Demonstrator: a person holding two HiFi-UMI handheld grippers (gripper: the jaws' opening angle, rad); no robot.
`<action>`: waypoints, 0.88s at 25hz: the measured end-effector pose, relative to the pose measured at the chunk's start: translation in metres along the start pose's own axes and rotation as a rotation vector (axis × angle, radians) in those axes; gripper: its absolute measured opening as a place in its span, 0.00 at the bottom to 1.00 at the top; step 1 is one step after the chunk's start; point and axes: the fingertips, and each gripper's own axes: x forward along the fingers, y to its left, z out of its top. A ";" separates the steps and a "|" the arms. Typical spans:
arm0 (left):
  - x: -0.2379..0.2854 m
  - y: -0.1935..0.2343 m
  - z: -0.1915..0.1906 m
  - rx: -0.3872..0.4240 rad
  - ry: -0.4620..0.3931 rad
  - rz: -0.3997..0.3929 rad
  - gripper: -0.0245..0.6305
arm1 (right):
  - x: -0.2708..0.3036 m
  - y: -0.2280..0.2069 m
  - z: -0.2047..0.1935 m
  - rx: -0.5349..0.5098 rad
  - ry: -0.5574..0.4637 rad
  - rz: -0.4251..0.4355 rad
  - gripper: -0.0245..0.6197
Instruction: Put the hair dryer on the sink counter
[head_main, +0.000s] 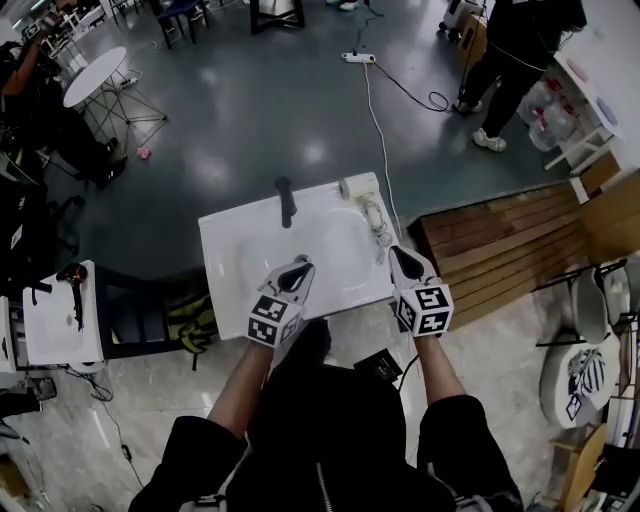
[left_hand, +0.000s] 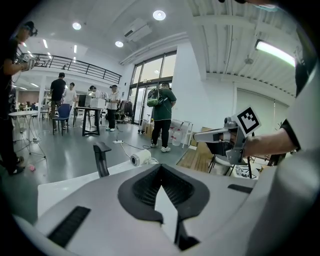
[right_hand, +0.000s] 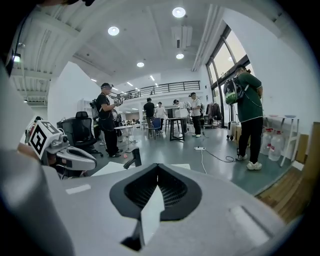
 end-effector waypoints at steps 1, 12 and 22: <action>-0.002 -0.001 -0.001 0.001 0.001 -0.001 0.05 | 0.000 0.002 -0.001 0.002 -0.001 0.004 0.05; -0.014 -0.004 -0.007 0.000 0.004 0.007 0.05 | -0.006 0.019 -0.004 -0.023 0.012 0.031 0.05; -0.016 -0.002 -0.008 0.000 0.003 0.006 0.05 | -0.004 0.024 -0.005 -0.029 0.024 0.040 0.05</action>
